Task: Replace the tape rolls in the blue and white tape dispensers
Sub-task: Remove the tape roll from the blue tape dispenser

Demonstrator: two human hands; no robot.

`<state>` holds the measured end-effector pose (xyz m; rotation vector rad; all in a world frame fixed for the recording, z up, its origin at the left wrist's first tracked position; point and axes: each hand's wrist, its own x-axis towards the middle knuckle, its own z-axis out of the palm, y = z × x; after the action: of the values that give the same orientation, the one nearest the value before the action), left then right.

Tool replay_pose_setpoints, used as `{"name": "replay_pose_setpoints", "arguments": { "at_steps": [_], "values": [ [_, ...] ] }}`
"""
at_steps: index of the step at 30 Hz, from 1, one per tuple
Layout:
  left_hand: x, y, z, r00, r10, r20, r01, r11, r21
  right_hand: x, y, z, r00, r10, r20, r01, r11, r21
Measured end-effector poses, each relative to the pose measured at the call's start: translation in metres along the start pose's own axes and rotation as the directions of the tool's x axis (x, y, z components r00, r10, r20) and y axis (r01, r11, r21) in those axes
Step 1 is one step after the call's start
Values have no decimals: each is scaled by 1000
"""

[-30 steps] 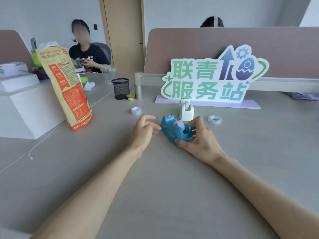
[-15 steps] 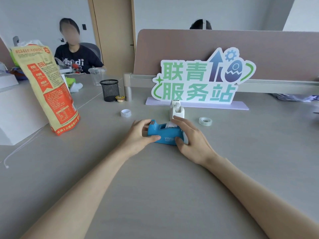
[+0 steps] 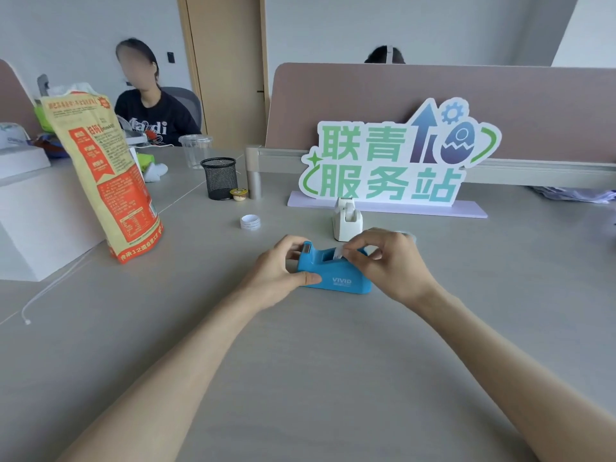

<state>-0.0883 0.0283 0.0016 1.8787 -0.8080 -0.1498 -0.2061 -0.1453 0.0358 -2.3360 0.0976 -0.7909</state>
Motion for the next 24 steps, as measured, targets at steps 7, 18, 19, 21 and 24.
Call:
{"name": "replay_pose_setpoints", "arguments": {
  "at_steps": [7,18,19,21,24],
  "values": [
    [1,1,1,1000,-7,18,6,1000,19,-1,-5,0,998,-44,-44,40,996,-85],
    [3,2,3,999,-1,54,4,999,-52,3,-10,-8,997,73,15,-70,989,-133],
    [3,2,3,998,-2,56,5,998,-55,3,-11,-8,997,77,12,-75,988,-135],
    [2,1,3,998,0,59,3,998,-56,4,-12,-9,996,92,17,-89,986,-138],
    [2,0,4,998,10,62,-6,998,-61,5,-13,-13,995,91,47,-82,982,-172]
  ]
}}
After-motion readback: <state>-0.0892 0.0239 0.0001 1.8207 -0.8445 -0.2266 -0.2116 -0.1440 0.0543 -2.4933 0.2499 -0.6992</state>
